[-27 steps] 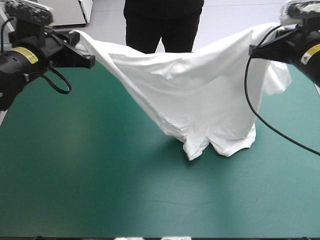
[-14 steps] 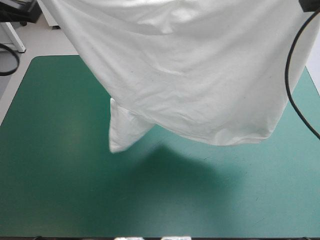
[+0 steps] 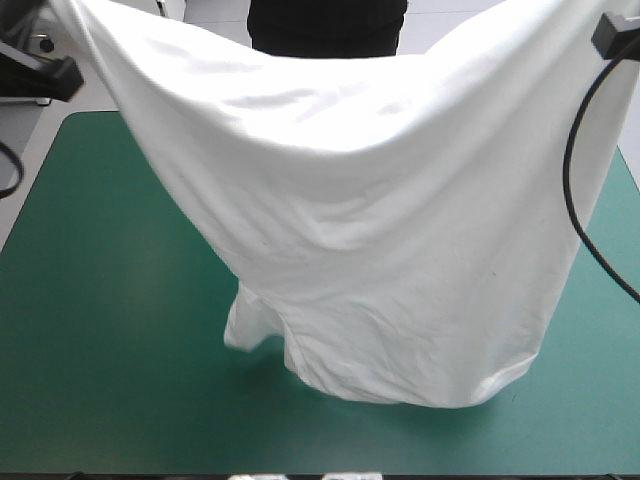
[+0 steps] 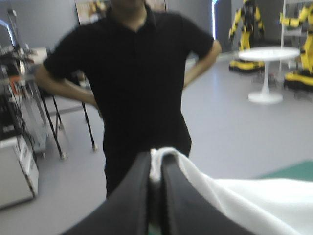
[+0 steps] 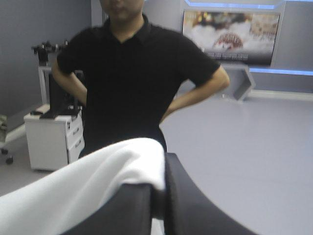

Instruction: Fold the cloth

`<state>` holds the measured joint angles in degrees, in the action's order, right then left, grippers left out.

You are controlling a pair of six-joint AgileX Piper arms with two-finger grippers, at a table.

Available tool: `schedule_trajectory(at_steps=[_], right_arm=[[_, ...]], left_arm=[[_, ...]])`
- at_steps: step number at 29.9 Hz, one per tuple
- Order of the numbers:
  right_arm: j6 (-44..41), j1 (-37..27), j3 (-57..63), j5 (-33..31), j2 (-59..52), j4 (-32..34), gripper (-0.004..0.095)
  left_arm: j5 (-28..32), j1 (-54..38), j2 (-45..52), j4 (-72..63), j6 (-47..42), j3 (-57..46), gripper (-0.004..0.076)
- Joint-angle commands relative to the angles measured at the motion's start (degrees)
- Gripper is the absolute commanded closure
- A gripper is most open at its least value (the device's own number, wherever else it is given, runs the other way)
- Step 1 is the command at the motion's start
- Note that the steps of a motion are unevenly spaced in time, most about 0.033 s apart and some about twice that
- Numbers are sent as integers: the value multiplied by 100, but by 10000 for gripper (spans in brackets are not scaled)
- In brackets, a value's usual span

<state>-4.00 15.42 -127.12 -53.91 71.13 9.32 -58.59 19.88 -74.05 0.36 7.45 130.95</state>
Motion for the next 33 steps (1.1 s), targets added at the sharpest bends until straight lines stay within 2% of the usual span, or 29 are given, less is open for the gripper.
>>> schedule_trajectory(at_steps=[1, 3, 6, 10, 14, 17, 20, 23, 28, 33], right_arm=[[-115, -21, 255, -476, -23, 78, 925], [-176, -21, 726, -849, -23, 47, 925], [-435, -21, 1630, -785, -23, 69, 925], [-656, -21, 3044, 115, 26, 79, 925], [-898, -40, 3831, 1040, 267, 131, 925], [-1222, -168, 3931, 1473, 658, 362, 925], [-1257, -341, 3931, 1814, 1110, 378, 925], [-1242, -488, 3871, 1955, 1647, 378, 925], [-1339, -736, 3580, 2144, 2495, 335, 925], [-1339, -985, 3154, 2432, 3154, 220, 925]], left_arm=[[-325, 0, -86, -80, -53, -338, 733], [-436, 0, -124, -80, -78, -710, 733], [-252, 0, -237, -69, -78, -1499, 733], [297, 0, -483, 89, -78, -2464, 733], [984, 0, -919, 591, -347, -2838, 733], [1440, 0, -1435, 1284, -860, -2827, 733], [1687, 0, -1938, 1598, -956, -2827, 733], [1752, 0, -2489, 1752, -1020, -2776, 733], [2156, -106, -3124, 1933, -1651, -2734, 733], [2621, -305, -3572, 1981, -1684, -2590, 733]])
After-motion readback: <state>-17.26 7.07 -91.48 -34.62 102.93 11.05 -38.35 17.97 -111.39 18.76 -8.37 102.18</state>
